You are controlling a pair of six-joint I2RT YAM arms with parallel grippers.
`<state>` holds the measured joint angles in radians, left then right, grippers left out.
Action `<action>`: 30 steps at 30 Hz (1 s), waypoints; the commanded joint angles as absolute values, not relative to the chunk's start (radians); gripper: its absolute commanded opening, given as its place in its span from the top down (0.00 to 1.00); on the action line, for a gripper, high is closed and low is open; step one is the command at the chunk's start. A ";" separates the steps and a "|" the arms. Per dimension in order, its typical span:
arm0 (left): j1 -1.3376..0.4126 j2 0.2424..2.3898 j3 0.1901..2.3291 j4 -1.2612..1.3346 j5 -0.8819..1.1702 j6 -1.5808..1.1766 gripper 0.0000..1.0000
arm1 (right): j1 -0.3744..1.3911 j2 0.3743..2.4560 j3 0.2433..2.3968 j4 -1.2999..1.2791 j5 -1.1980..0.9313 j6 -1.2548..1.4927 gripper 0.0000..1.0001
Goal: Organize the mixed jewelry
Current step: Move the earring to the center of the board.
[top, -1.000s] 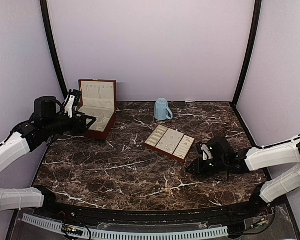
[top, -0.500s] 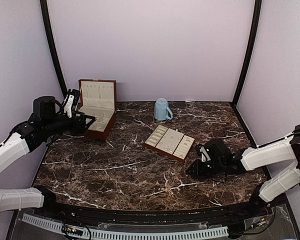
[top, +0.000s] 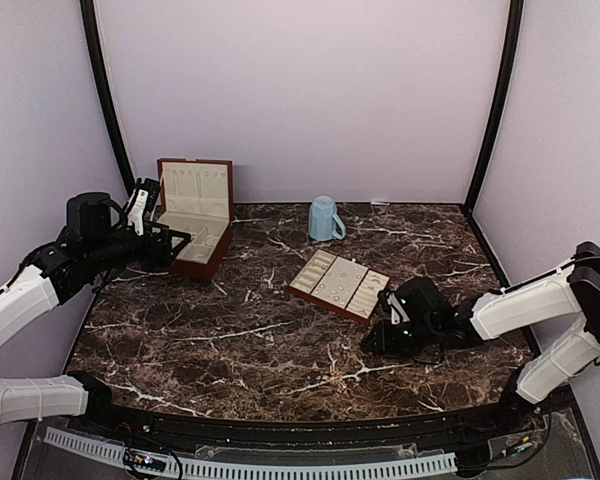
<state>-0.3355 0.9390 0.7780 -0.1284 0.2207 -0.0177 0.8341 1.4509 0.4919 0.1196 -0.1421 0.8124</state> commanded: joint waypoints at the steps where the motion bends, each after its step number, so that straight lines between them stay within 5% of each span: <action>1: -0.331 0.922 0.765 -0.106 0.223 -0.006 0.30 | 0.873 1.484 0.529 0.162 -0.141 0.830 0.78; 30: -0.330 0.922 0.762 -0.103 0.226 0.017 0.30 | 0.985 1.304 0.461 0.005 0.038 0.955 0.77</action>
<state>-0.3355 0.9390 0.7750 -0.1280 0.2207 0.0051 0.9653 1.3304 0.4843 0.0093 -0.0055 0.9127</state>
